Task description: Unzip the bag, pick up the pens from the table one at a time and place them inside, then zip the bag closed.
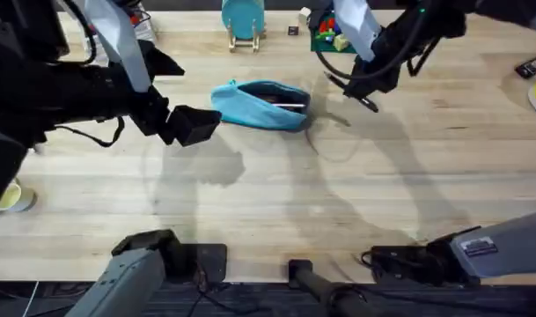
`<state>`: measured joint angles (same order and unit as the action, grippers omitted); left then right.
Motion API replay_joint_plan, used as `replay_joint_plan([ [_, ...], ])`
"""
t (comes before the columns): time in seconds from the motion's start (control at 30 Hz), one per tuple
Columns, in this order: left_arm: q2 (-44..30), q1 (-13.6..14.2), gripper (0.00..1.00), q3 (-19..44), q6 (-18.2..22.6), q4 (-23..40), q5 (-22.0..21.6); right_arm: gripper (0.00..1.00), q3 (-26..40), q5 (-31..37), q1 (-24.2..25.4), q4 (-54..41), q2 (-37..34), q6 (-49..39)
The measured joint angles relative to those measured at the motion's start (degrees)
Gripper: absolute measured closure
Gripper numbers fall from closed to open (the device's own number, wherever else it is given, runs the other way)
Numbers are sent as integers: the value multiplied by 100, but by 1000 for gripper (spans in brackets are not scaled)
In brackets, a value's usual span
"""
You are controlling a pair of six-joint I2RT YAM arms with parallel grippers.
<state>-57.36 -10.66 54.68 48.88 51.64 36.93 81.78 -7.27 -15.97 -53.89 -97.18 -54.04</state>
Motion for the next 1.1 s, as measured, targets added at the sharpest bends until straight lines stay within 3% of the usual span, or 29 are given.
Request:
replay_joint_plan([
  [0.67,0,0,7,0,0,0,0,969,0,-390,0,2,681,0],
  [0.87,0,0,7,0,0,2,0,969,0,-965,0,184,683,-55],
  [1.1,0,0,7,0,0,-22,0,969,0,-1807,-13,224,682,-751],
])
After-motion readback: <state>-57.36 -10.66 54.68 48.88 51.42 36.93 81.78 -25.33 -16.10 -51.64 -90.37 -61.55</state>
